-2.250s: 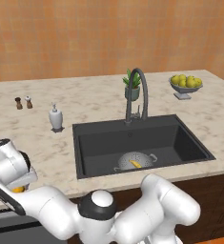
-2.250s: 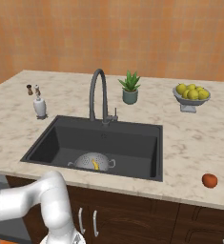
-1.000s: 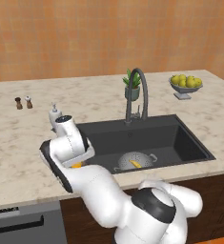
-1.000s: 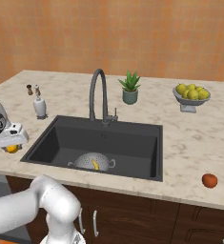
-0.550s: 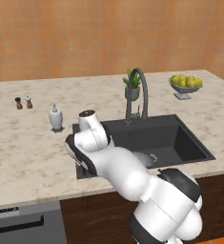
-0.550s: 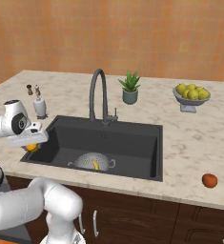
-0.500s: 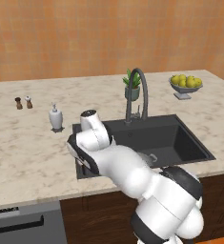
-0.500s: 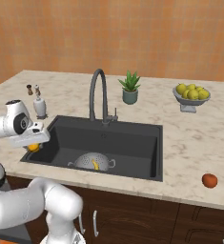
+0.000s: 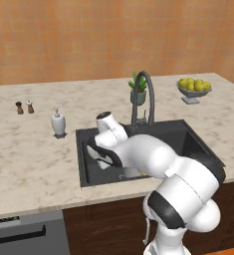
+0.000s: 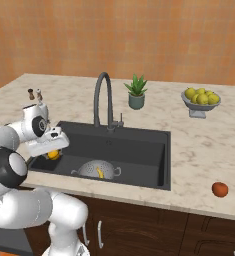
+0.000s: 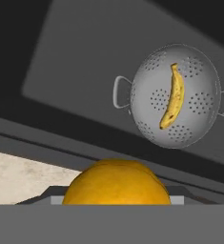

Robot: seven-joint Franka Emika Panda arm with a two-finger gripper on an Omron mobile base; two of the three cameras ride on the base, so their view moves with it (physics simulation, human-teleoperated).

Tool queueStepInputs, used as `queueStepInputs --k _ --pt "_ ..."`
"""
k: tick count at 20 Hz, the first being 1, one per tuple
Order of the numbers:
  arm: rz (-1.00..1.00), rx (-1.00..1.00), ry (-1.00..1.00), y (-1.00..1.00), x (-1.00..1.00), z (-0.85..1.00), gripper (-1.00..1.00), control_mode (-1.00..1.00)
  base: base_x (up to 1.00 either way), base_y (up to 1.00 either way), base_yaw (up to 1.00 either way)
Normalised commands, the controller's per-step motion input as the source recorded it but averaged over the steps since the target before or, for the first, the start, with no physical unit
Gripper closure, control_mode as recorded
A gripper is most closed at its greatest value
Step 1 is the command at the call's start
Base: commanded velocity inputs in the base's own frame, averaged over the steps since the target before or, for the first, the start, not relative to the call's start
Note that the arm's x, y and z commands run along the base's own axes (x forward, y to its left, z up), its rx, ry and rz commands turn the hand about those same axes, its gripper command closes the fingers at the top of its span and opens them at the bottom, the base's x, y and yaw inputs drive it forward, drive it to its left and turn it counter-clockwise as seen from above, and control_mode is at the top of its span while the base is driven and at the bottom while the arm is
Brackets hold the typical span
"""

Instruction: Put the colander in the sink, put the orange, banana, tangerine in the colander, and turn on the sink faucet and pour water over the colander.

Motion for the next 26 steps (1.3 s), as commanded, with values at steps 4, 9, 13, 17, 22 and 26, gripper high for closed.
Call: queueStepInputs --k 4,9,13,17,22,26 --pt "0.0 -0.07 0.06 -0.74 0.0 0.02 1.0 -1.0 0.0 0.0 0.0" --pt "0.01 -0.01 0.06 -0.63 0.0 -0.01 1.0 -1.0 0.0 0.0 0.0" --pt "0.04 0.0 0.0 -0.34 0.06 -0.16 1.0 -1.0 0.0 0.0 0.0" --pt "0.03 0.0 0.0 -0.33 0.05 -0.26 1.0 -1.0 0.0 0.0 0.0" --pt "0.03 0.0 0.0 -0.2 0.0 -0.3 1.0 -1.0 0.0 0.0 0.0" --pt "0.05 0.0 0.0 -0.01 0.0 -0.32 1.0 -1.0 0.0 0.0 0.0"
